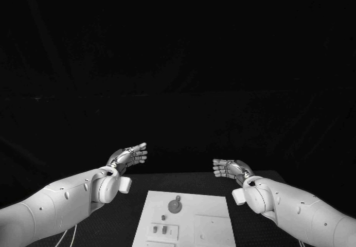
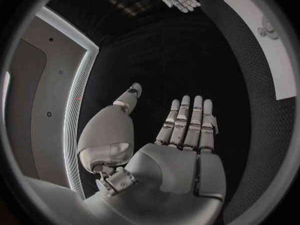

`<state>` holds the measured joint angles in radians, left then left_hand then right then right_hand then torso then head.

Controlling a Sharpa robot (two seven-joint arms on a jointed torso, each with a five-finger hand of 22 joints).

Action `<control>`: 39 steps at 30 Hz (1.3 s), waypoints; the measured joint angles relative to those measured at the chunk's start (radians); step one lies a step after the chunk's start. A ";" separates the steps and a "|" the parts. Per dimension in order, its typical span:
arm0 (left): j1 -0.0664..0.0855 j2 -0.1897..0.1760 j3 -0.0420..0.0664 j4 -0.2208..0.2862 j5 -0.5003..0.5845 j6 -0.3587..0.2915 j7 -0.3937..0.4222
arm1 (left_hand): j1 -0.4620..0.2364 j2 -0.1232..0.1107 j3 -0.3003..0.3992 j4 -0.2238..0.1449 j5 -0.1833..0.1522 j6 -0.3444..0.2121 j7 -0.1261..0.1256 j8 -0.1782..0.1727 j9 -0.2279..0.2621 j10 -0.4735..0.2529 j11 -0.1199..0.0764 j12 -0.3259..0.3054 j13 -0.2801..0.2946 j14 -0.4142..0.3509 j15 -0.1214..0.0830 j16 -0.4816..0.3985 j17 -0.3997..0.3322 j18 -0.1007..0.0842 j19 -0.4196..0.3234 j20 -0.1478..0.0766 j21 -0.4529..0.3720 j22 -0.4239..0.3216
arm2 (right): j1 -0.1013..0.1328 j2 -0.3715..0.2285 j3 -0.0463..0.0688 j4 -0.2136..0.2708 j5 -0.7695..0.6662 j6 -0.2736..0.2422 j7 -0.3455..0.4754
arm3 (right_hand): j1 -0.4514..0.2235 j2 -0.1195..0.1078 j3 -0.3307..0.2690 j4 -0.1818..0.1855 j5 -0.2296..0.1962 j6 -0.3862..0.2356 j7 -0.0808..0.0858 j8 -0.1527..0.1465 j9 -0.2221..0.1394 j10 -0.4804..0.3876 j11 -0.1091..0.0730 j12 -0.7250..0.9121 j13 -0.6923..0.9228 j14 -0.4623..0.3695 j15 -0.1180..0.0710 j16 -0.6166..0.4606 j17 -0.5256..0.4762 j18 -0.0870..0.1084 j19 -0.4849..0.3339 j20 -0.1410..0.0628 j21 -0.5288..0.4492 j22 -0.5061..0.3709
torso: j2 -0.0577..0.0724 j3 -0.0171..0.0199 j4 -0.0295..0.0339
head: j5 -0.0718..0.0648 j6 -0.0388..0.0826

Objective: Assemble the parts on the task board

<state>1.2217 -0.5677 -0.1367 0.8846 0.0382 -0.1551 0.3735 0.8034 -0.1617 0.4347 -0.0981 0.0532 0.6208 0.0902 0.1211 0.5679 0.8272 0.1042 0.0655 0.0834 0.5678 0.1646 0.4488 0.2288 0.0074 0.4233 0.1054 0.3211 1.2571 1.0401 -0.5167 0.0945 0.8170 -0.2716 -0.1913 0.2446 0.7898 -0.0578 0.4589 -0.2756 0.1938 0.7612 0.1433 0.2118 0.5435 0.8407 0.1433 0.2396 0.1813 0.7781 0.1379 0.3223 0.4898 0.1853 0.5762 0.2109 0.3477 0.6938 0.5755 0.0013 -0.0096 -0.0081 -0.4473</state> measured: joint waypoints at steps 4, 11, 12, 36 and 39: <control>-0.005 -0.001 -0.001 -0.002 0.006 -0.002 0.007 | -0.090 0.022 -0.048 0.016 -0.007 -0.057 -0.002 0.005 -0.054 -0.086 -0.009 -0.001 -0.010 -0.065 -0.018 -0.048 -0.019 0.000 -0.041 -0.021 -0.035 -0.035 | 0.000 -0.001 0.002 -0.003 0.009 0.003 0.006 | -0.095 0.011 -0.060 0.031 -0.016 -0.092 -0.011 -0.019 -0.066 -0.082 -0.011 -0.042 -0.036 -0.091 -0.011 -0.043 -0.065 -0.010 -0.067 -0.014 -0.047 -0.084 | -0.002 0.0022 0.0019 | 0.001 0.002; -0.017 -0.019 0.011 0.047 0.005 -0.017 0.004 | -0.571 0.118 -0.308 0.071 -0.036 -0.436 -0.061 -0.080 -0.400 -0.584 -0.073 -0.044 -0.060 -0.403 -0.117 -0.318 -0.160 0.000 -0.298 -0.078 -0.227 -0.413 | 0.000 -0.021 -0.006 0.047 0.014 -0.013 0.005 | -0.563 0.043 -0.329 0.196 -0.136 -0.543 -0.100 -0.149 -0.387 -0.592 -0.100 -0.175 -0.134 -0.553 -0.096 -0.231 -0.351 -0.127 -0.409 -0.146 -0.250 -0.494 | -0.004 0.0016 0.0014 | 0.002 -0.016; -0.020 -0.023 0.015 0.062 0.005 -0.022 0.005 | -0.603 0.124 -0.326 0.075 -0.039 -0.462 -0.065 -0.086 -0.423 -0.618 -0.077 -0.046 -0.063 -0.427 -0.123 -0.336 -0.170 0.000 -0.316 -0.082 -0.241 -0.514 | 0.000 -0.027 -0.008 0.063 0.016 -0.019 0.006 | -0.595 0.045 -0.347 0.207 -0.144 -0.574 -0.106 -0.158 -0.409 -0.627 -0.106 -0.184 -0.141 -0.585 -0.102 -0.244 -0.370 -0.134 -0.432 -0.156 -0.264 -0.522 | -0.005 0.0016 0.0016 | 0.002 -0.021; -0.168 -0.207 0.133 0.663 -0.018 -0.505 0.096 | -0.796 0.162 -0.431 0.098 -0.049 -0.616 -0.090 -0.114 -0.567 -0.822 -0.104 -0.059 -0.082 -0.564 -0.164 -0.445 -0.228 0.001 -0.420 -0.105 -0.318 -1.256 | 0.009 -0.249 -0.090 0.709 0.210 -0.456 0.196 | -0.784 0.058 -0.454 0.276 -0.190 -0.757 -0.143 -0.208 -0.543 -0.837 -0.143 -0.236 -0.180 -0.773 -0.138 -0.319 -0.489 -0.179 -0.571 -0.211 -0.344 -0.693 | -0.031 -0.0013 0.0095 | 0.008 -0.153; -0.172 -0.212 0.135 0.679 -0.020 -0.543 0.106 | -0.796 0.162 -0.431 0.098 -0.049 -0.616 -0.090 -0.114 -0.567 -0.822 -0.104 -0.059 -0.082 -0.564 -0.164 -0.445 -0.228 0.001 -0.420 -0.105 -0.318 -1.256 | 0.009 -0.259 -0.094 0.739 0.230 -0.499 0.215 | -0.784 0.058 -0.454 0.276 -0.190 -0.757 -0.143 -0.208 -0.543 -0.837 -0.143 -0.236 -0.180 -0.773 -0.137 -0.319 -0.489 -0.179 -0.571 -0.211 -0.344 -0.693 | -0.031 -0.0013 0.0096 | 0.008 -0.153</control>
<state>1.0502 -0.7793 -0.0015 1.5640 0.0177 -0.6978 0.4798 0.0072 0.0004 0.0035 -0.0004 0.0047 0.0051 -0.0001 0.0068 0.0010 0.0053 0.0000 0.0068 0.0009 0.0036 0.0001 0.0035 0.0009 0.0080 0.0034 0.0001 0.0035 0.0012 1.0495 -0.7759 0.0009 1.5561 -0.0416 -0.6903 0.4601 0.0057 0.0000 0.0045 -0.0001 0.0036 0.0046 -0.0001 0.0035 0.0009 0.0037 0.0000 0.0035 0.0009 0.0046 0.0004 0.0035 0.0008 0.0061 0.0048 -0.0003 0.0035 0.0009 0.5444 0.0000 0.0000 0.0000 -0.5999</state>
